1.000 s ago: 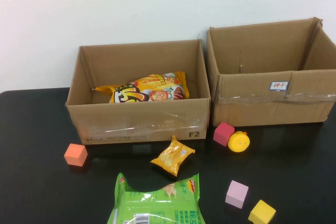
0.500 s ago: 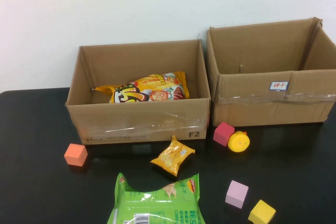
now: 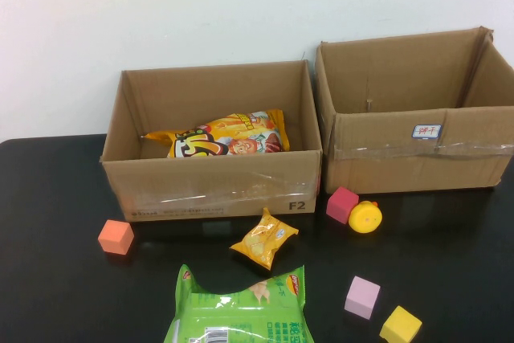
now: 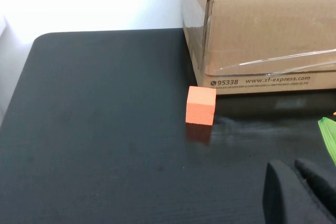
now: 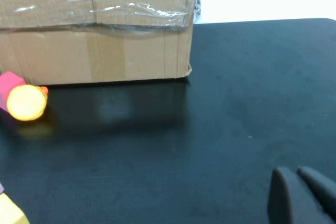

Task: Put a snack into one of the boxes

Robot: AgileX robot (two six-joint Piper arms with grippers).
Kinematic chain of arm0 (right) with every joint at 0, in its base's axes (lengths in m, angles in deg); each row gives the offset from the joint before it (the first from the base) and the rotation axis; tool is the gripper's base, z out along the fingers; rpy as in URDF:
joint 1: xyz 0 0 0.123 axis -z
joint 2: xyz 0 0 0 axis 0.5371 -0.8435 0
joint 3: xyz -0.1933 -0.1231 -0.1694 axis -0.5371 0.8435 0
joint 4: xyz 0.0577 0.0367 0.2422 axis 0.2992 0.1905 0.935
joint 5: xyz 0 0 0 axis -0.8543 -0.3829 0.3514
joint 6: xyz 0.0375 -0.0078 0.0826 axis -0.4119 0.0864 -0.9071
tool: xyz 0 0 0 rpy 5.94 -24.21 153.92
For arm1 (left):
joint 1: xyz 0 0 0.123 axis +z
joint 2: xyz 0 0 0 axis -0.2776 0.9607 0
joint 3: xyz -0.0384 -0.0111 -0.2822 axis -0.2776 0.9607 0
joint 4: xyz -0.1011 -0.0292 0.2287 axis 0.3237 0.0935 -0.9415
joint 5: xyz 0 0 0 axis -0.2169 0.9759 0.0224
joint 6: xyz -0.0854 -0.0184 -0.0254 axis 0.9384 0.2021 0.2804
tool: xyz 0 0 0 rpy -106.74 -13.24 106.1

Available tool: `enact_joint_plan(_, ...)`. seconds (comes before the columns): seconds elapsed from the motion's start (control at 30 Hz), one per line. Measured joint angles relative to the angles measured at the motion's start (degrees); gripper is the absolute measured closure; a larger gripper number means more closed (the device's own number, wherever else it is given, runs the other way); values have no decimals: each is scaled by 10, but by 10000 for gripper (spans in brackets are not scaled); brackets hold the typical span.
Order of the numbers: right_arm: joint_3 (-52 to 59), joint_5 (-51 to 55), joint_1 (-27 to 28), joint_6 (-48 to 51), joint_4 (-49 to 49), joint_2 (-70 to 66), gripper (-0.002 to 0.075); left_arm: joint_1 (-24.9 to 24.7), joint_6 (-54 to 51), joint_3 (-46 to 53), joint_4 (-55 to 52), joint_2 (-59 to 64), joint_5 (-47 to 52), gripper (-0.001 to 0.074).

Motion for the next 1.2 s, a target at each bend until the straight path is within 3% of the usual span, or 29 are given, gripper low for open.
enact_joint_plan(1.2,0,1,0,0,39,0,727,0,0,0,0,0,0,736)
